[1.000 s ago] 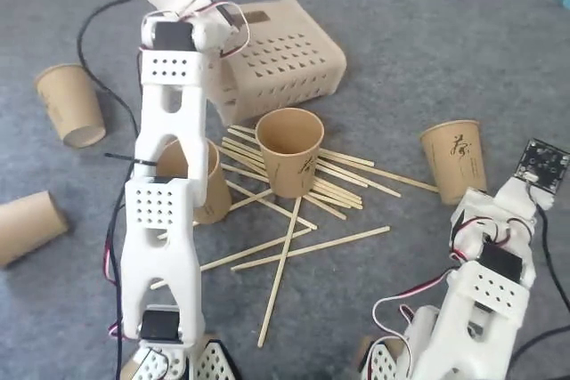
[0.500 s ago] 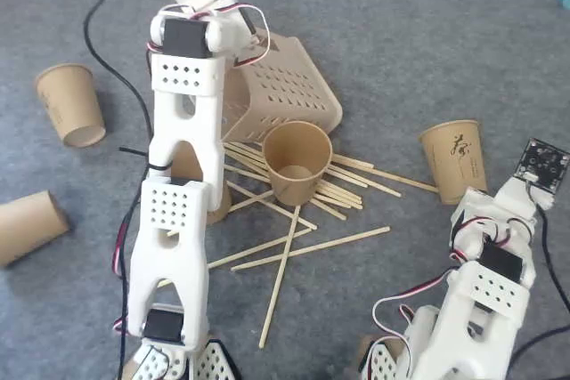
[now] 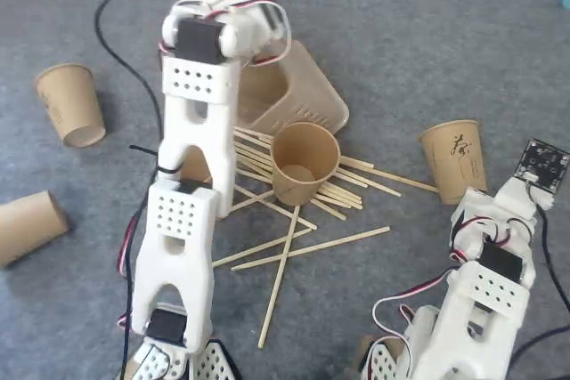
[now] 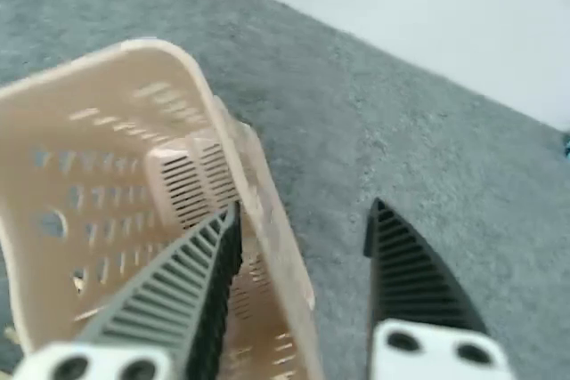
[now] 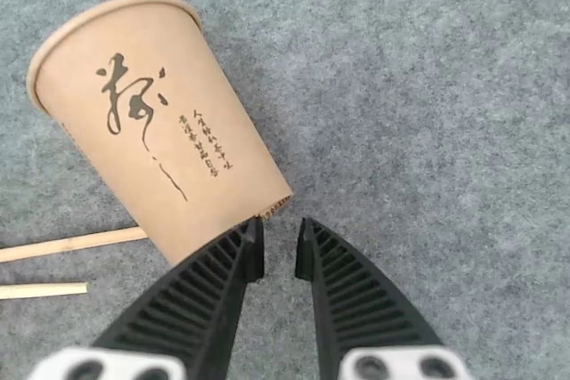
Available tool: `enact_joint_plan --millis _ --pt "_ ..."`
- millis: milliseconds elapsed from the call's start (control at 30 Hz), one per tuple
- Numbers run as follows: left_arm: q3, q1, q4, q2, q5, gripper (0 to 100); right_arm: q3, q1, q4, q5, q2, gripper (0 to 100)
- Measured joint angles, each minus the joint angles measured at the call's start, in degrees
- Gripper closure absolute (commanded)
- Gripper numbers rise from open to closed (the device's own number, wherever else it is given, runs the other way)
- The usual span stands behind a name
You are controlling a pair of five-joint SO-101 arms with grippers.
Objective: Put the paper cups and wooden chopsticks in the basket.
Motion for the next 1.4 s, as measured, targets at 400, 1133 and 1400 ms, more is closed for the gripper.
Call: enact_joint_plan --millis 400,1133,1400 --pt "0.09 1.32 -2.99 -1.67 0.00 75 0.00 0.00 0.00 0.00 0.00 92.6" --pt "36.04 14.42 1.32 -28.84 -38.77 75 0.00 0.00 0.00 0.00 0.00 92.6" --pt "46.95 16.00 -2.73 -30.59 -44.92 75 0.00 0.00 0.00 0.00 0.00 92.6"
